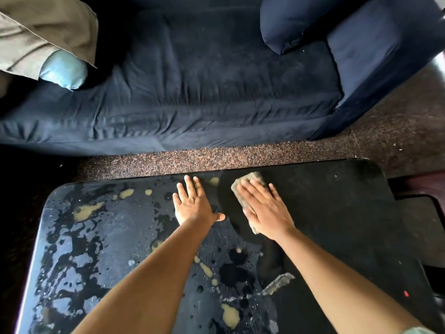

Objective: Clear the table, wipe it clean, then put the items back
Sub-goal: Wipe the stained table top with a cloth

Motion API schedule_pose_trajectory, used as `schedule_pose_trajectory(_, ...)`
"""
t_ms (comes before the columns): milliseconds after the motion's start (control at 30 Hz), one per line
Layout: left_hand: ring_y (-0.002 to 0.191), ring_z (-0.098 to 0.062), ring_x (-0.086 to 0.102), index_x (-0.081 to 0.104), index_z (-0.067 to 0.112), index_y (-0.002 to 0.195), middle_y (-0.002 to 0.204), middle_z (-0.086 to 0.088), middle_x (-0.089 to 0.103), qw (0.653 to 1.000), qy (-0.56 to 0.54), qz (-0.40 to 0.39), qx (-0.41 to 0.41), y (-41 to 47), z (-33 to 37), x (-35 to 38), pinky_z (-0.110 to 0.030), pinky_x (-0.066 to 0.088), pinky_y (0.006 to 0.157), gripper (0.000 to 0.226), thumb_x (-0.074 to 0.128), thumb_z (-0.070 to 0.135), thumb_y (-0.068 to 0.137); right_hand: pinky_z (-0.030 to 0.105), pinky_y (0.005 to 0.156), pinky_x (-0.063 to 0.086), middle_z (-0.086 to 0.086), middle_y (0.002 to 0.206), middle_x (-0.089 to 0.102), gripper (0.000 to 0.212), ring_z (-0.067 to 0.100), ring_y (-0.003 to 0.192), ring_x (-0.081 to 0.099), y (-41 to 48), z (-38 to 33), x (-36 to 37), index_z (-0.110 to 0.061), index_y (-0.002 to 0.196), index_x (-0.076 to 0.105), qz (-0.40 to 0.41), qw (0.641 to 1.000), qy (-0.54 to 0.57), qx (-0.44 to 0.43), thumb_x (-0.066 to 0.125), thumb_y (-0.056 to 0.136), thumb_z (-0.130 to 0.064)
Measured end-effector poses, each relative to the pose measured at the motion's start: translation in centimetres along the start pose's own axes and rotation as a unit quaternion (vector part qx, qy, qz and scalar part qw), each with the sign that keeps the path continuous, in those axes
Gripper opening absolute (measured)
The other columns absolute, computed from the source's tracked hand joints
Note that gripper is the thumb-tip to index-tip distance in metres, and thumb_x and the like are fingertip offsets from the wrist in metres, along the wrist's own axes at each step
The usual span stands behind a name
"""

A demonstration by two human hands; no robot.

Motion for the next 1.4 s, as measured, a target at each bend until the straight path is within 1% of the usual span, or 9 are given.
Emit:
schedule_pose_trajectory(100,0.145,-0.031,-0.013,-0.022,0.008,0.146,0.155,-0.012,-0.024,1.0,-0.002,0.004,0.0,0.0,-0.1,0.2,-0.044,0.003,0.117,0.129,0.061,0.071,0.071,0.051,0.111,0.027,-0.006,0.155,0.027,0.062,0.016,0.143,0.024,0.2,-4.0,-0.1,-0.024,0.148,0.03,0.033,0.984,0.066,0.162,0.033,0.088,-0.041)
schedule_pose_trajectory(333,0.146,-0.033,-0.007,-0.017,0.008,0.148,0.157,-0.013,-0.017,1.0,0.005,0.018,0.017,0.0,-0.3,-0.1,-0.043,0.003,0.118,0.129,0.061,0.073,0.069,0.044,0.113,0.017,-0.011,0.158,0.016,0.067,0.01,0.145,0.013,-5.3,-2.0,0.7,-0.031,0.151,0.017,-0.039,0.99,-0.031,-0.133,0.038,0.089,-0.045)
schedule_pose_trajectory(533,0.146,-0.032,-0.003,-0.014,0.011,0.15,0.158,-0.012,-0.015,0.999,0.03,0.007,0.035,0.4,-0.8,-0.2,-0.045,0.004,0.118,0.127,0.061,0.073,0.068,0.051,0.107,0.031,0.0,0.152,0.034,0.063,0.019,0.14,0.032,-4.2,-6.1,0.4,-0.02,0.145,0.036,0.034,0.975,0.081,0.202,0.035,0.086,-0.041)
schedule_pose_trajectory(733,0.146,-0.031,0.004,-0.014,0.011,0.149,0.158,-0.012,-0.014,0.996,0.066,-0.033,0.052,0.5,-1.2,-1.4,-0.048,0.003,0.118,0.127,0.069,0.065,0.069,0.046,0.113,0.022,-0.012,0.158,0.016,0.067,0.01,0.144,0.018,-9.3,-5.2,1.1,-0.032,0.151,0.02,-0.027,0.993,-0.007,-0.112,0.041,0.089,-0.044)
schedule_pose_trajectory(833,0.146,-0.035,0.003,-0.016,0.008,0.148,0.157,-0.015,-0.014,0.995,0.08,-0.039,0.046,0.4,-0.8,-1.4,-0.046,0.002,0.118,0.135,0.07,0.068,0.064,0.05,0.11,0.028,-0.012,0.156,0.021,0.066,0.011,0.142,0.025,-8.3,-3.3,1.0,-0.032,0.149,0.024,-0.009,0.998,0.014,0.068,0.039,0.085,-0.043)
schedule_pose_trajectory(933,0.145,-0.037,0.002,-0.017,0.006,0.147,0.156,-0.018,-0.015,0.994,0.088,-0.041,0.04,0.3,-0.5,-1.1,-0.045,0.002,0.118,0.138,0.07,0.07,0.062,0.051,0.107,0.032,-0.002,0.154,0.031,0.067,0.019,0.14,0.031,-6.7,-6.8,0.7,-0.024,0.147,0.032,0.026,0.956,0.094,0.276,0.035,0.084,-0.044)
schedule_pose_trajectory(1167,0.145,-0.036,0.004,-0.014,0.006,0.148,0.157,-0.018,-0.012,0.994,0.09,-0.024,0.051,0.0,-0.7,-1.1,-0.044,0.003,0.118,0.138,0.07,0.071,0.061,0.047,0.112,0.02,-0.011,0.156,0.02,0.067,0.01,0.142,0.025,-12.1,-5.7,1.2,-0.031,0.15,0.023,-0.01,0.995,-0.026,-0.097,0.043,0.088,-0.046)
schedule_pose_trajectory(1333,0.146,-0.034,0.005,-0.01,0.009,0.15,0.158,-0.015,-0.009,0.998,0.047,0.004,0.047,0.0,-0.8,-1.0,-0.045,0.006,0.119,0.137,0.076,0.065,0.059,0.052,0.107,0.032,-0.004,0.154,0.03,0.064,0.017,0.14,0.03,-9.5,-6.3,1.0,-0.026,0.148,0.031,0.02,0.972,0.059,0.225,0.036,0.086,-0.044)
schedule_pose_trajectory(1400,0.147,-0.028,0.001,-0.007,0.015,0.151,0.159,-0.008,-0.009,0.999,0.007,0.027,0.044,-0.3,-1.4,-0.3,-0.047,0.006,0.118,0.133,0.076,0.065,0.059,0.052,0.107,0.031,-0.001,0.154,0.03,0.066,0.02,0.141,0.029,-9.2,-8.5,1.1,-0.024,0.148,0.029,0.028,0.969,0.084,0.231,0.036,0.086,-0.044)
Point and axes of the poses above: each hand's wrist, its own y-axis towards the middle knuckle, its own x-axis out of the palm, z = x × y, the point moved 4 cm from there along y, towards the middle knuckle
